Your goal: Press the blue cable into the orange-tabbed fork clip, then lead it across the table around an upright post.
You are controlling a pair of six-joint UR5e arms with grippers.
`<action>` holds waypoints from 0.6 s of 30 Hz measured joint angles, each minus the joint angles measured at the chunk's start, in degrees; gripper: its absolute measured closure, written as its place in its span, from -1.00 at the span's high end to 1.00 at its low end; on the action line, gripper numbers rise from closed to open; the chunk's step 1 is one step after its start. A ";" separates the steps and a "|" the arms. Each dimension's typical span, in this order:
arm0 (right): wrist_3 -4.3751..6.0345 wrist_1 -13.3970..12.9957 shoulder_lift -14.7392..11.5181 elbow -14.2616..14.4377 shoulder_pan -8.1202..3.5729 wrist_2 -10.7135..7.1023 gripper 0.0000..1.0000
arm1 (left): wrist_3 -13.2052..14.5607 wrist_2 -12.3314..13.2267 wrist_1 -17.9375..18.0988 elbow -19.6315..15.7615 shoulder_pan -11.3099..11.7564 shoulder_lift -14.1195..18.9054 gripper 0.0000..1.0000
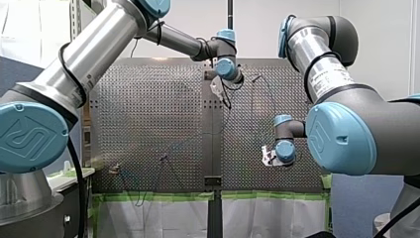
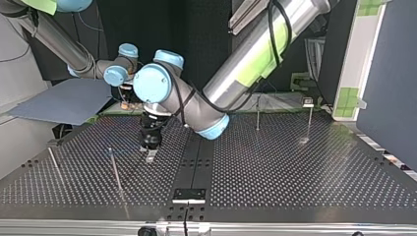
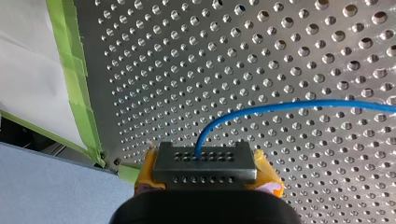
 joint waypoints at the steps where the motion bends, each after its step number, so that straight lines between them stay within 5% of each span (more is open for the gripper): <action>1: 0.02 0.00 0.00 0.00 0.00 0.00 -1.00 | -0.28 0.20 0.38 0.15 0.19 0.01 0.95; 18: 0.97 0.00 -0.01 -0.57 -1.56 -0.32 -1.00 | -2.05 3.17 5.24 1.65 2.42 -0.84 0.95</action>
